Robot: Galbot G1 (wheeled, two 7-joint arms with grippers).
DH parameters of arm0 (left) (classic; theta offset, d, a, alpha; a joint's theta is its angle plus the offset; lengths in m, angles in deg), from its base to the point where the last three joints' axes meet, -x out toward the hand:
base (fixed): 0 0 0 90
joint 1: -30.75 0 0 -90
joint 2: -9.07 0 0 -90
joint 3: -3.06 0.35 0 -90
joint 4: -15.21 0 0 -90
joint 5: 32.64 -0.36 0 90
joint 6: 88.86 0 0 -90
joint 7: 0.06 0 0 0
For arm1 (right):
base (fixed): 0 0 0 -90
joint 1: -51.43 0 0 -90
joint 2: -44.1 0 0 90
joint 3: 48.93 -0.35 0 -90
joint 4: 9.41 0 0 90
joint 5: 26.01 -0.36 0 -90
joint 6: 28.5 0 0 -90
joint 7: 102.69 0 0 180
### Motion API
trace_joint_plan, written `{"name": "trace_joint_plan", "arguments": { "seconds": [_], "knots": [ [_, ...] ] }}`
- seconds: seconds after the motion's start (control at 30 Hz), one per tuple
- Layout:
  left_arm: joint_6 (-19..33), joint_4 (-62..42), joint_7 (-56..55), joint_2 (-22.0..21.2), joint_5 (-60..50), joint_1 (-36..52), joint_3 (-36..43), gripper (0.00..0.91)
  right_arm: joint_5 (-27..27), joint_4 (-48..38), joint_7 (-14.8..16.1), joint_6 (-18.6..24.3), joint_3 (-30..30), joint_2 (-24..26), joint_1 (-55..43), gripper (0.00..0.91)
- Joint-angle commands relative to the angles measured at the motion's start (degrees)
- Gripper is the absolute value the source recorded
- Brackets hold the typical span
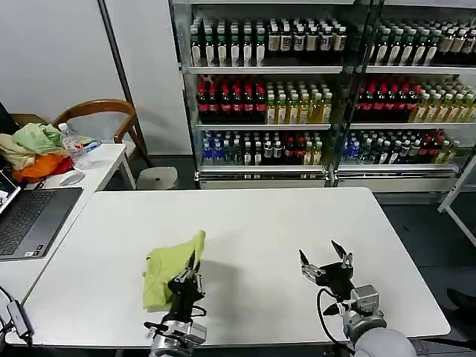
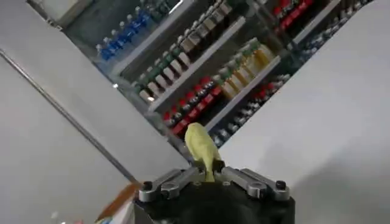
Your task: Fold and organize the clothes.
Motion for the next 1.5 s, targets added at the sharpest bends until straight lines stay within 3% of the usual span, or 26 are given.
{"name": "trace_joint_plan", "arguments": {
  "seconds": [0.03,0.13,0.17,0.2,0.37,0.6,0.87,1.0,1.13,1.4,1.5],
  "knots": [
    [-1.89,-1.11,0.16,-4.12,14.98,5.2,4.14,0.081,0.02,-0.05,0.16,-0.09,-0.18,0.03,-0.42,0.907],
    [-2.22,-2.34,0.09,-4.94,19.74,6.86,4.35,0.081,-0.02,-0.3,0.18,-0.16,-0.18,0.15,-0.94,0.907],
    [-1.93,-2.94,0.07,-5.12,21.74,7.17,4.35,0.625,0.0,-0.37,0.21,-0.16,-0.19,0.17,-1.07,0.907],
    [-1.5,-3.45,0.01,-5.27,25.54,7.83,4.3,0.907,-0.02,-0.42,0.22,-0.16,-0.21,0.17,-1.14,0.907],
    [4.02,-3.92,0.48,-5.31,35.39,9.28,3.32,0.907,-0.17,-0.83,0.36,-0.17,-0.21,0.27,-2.12,0.907],
    [10.15,0.84,3.27,-3.22,38.66,7.87,1.12,0.907,-0.36,-1.91,0.6,-0.08,0.16,0.17,-4.54,0.907],
    [13.22,4.62,7.5,0.48,47.93,5.44,-17.04,0.907,-2.24,-4.13,1.91,0.14,3.06,-0.69,-7.69,0.907],
    [13.61,0.95,8.66,4.66,56.29,3.07,-29.05,0.907,-12.04,-5.39,2.18,-3.27,7.29,-2.31,-9.94,0.907],
    [13.24,-0.88,11.19,6.84,60.71,-0.1,-36.93,0.907,-17.63,-7.54,2.88,-5.32,12.28,-4.34,-11.61,0.907],
    [13.77,-0.37,13.56,6.66,59.42,-3.83,-39.62,0.907,-29.68,-12.61,4.42,-7.56,18.67,-8.28,-13.82,0.907],
    [14.35,-0.87,13.5,6.23,57.46,-3.93,-38.92,0.907,-31.86,-13.89,4.06,-7.84,19.62,-9.26,-14.42,0.907]
  ]
}}
